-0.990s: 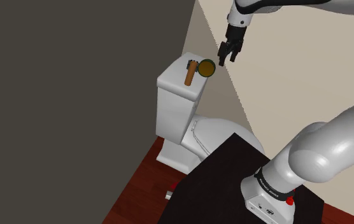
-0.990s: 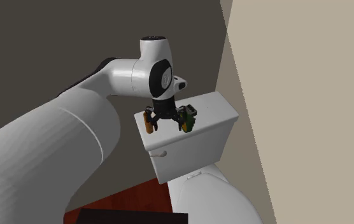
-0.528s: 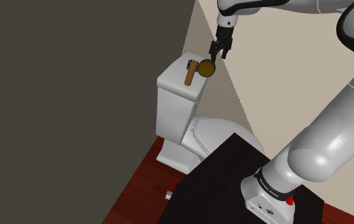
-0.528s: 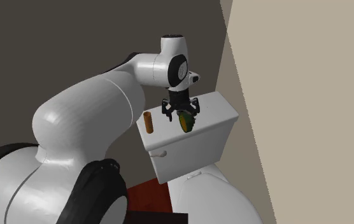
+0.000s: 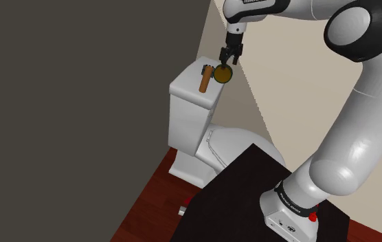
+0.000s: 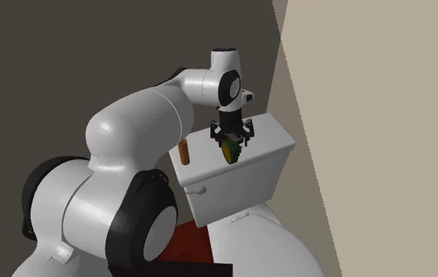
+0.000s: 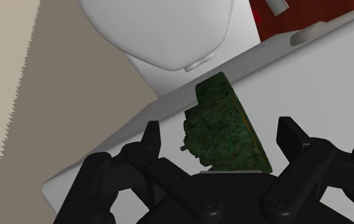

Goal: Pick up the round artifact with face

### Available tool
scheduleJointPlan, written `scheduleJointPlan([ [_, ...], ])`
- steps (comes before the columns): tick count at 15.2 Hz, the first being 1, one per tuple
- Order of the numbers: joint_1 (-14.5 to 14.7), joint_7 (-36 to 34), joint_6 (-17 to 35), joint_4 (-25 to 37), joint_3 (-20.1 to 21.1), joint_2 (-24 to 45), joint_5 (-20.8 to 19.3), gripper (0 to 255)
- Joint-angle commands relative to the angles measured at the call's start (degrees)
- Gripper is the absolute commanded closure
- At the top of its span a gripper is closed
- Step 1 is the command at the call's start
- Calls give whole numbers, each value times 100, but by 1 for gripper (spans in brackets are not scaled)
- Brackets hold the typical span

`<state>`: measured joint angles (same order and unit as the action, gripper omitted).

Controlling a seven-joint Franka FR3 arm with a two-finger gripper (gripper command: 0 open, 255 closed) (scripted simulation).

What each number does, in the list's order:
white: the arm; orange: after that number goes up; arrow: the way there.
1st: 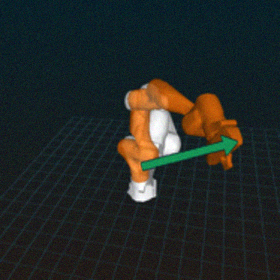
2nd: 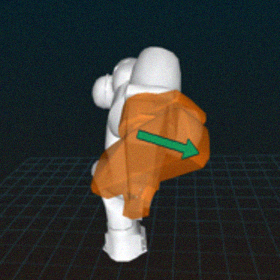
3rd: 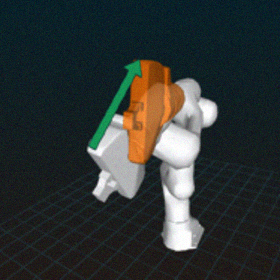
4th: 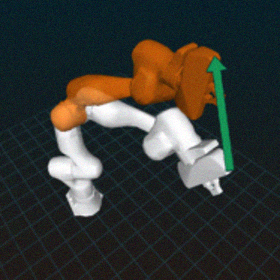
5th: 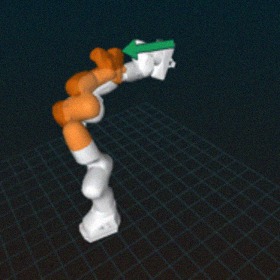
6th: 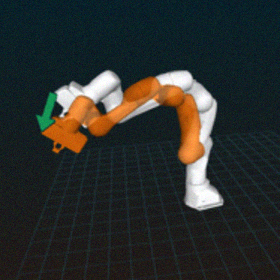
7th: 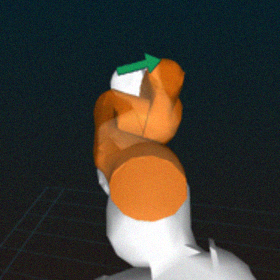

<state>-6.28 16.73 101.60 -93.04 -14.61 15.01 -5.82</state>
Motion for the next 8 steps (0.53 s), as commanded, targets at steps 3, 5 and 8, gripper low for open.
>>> scheduleJointPlan([
  [3,-3,-37,326,-232,9,96,14,0],
  [5,-3,-37,326,-233,9,96,14,0],
  [8,-3,-38,326,-226,10,103,16,255],
])
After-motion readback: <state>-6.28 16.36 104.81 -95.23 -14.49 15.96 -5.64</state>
